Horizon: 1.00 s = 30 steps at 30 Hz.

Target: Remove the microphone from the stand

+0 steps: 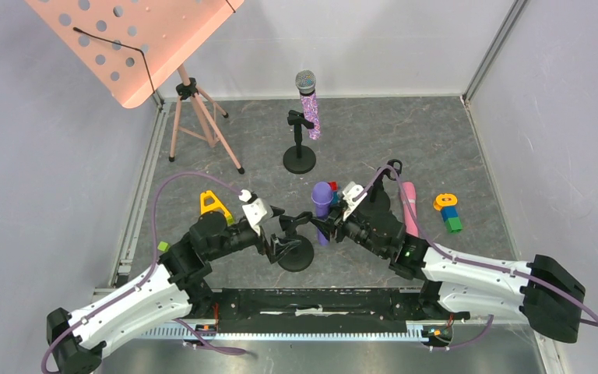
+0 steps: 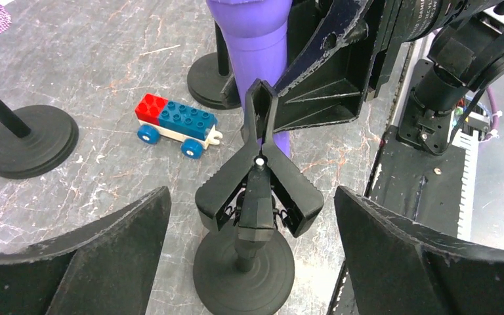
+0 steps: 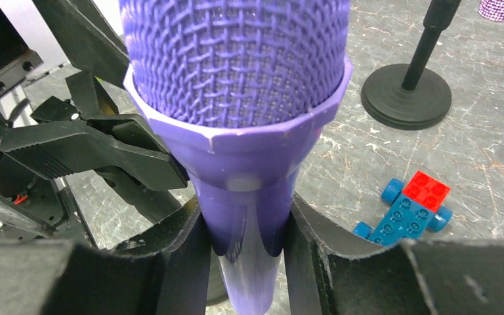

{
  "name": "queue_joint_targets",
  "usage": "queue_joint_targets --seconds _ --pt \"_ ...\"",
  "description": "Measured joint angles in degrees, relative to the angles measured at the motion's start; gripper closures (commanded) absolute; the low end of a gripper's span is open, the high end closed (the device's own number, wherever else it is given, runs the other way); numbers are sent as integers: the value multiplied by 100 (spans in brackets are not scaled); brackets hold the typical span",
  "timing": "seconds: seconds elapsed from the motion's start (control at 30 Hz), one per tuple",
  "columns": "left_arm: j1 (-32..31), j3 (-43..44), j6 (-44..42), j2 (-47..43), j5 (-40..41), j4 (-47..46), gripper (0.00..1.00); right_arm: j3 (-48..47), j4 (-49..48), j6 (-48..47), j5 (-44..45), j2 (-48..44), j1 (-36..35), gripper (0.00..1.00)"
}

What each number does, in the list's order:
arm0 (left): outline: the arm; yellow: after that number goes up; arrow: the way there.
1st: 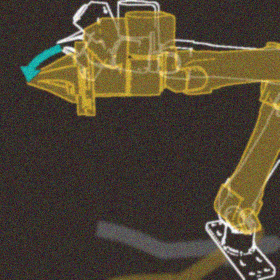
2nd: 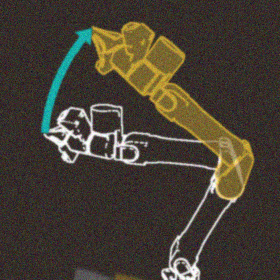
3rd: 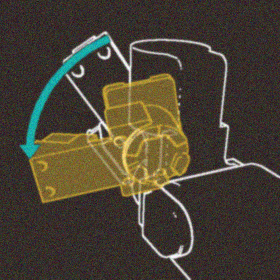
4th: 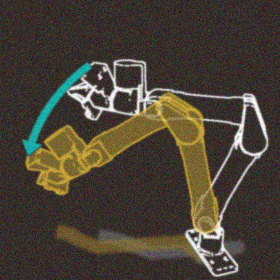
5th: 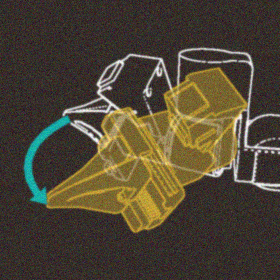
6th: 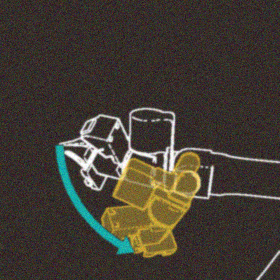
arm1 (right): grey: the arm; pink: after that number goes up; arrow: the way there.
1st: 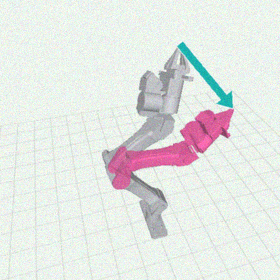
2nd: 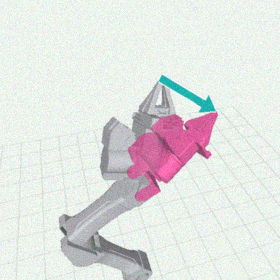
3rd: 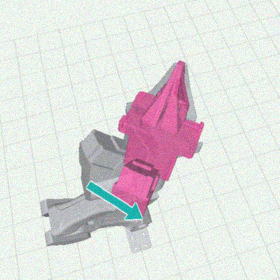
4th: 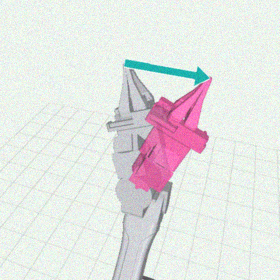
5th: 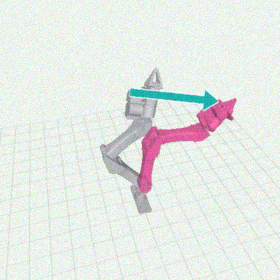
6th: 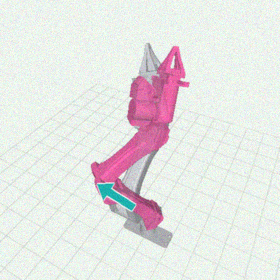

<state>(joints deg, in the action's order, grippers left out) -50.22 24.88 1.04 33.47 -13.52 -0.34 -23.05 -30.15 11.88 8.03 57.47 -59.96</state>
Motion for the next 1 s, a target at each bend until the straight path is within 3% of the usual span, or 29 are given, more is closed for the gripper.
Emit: queue_joint_targets --seconds 0.27,0.43,0.53,0.7,0.87,1.0 --pt "0 0 63 -542 308 90 0 -245 999 -177 87 -365 4 55" --pt "0 52 98 -892 673 247 0 -437 1554 -203 -1073 -697 83 58" --pt "0 66 129 -1051 868 295 0 -614 2022 -208 -1252 -992 72 58" --pt "0 66 177 -1375 1049 404 0 -815 3047 -214 -931 -1576 76 59" --pt "0 66 225 -1622 1252 496 0 -957 4590 -114 -109 -1904 76 62" --pt "0 66 238 -1768 1373 507 0 -1025 5241 81 455 -2583 79 64"
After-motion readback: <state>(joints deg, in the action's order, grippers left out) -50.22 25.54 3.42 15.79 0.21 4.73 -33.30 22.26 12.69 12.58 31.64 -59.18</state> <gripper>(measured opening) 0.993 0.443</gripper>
